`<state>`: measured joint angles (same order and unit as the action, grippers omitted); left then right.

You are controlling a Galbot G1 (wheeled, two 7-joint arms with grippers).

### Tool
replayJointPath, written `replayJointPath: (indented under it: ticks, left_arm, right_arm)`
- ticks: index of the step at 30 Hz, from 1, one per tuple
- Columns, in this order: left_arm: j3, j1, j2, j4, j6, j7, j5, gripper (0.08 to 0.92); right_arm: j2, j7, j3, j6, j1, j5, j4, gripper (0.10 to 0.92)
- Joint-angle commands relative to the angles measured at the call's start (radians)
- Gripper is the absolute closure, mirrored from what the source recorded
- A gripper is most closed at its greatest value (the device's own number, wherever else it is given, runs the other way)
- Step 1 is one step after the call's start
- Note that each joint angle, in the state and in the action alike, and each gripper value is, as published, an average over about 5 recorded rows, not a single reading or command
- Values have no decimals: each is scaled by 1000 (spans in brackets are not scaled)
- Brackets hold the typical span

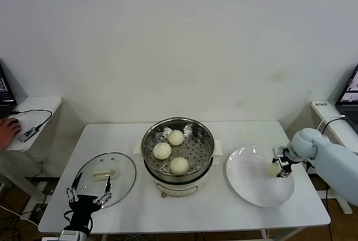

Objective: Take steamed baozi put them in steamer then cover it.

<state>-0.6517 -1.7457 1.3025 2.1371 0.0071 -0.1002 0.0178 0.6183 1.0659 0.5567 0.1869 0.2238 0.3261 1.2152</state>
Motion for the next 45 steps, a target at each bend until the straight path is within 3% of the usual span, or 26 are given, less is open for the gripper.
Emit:
replayJointPath:
  ticks: [1, 14, 21, 31, 36, 45]
  left_arm:
    - [-1, -1, -1, 4, 0, -1, -1, 177]
    - [7, 9, -6, 11, 0, -1, -3, 177]
    - [7, 15, -11, 14, 1, 0, -3, 177]
    - [5, 22, -8, 10, 3, 1, 0, 177]
    - [5, 22, -3, 8, 2, 0, 3, 177]
    - [1, 25, 5, 6, 0, 0, 1, 177]
  right_arm:
    - [-38, 19, 67, 24, -97, -63, 51, 454]
    - [-59, 43, 485, 179, -682, -407, 244, 457]
    - [79, -12, 632, 304, -909, -599, 330, 450]
    - [292, -168, 677, 438, -911, -871, 376, 441]
    - [359, -247, 670, 481, -843, -923, 371, 440]
    - [408, -295, 702, 524, -750, -870, 332, 440]
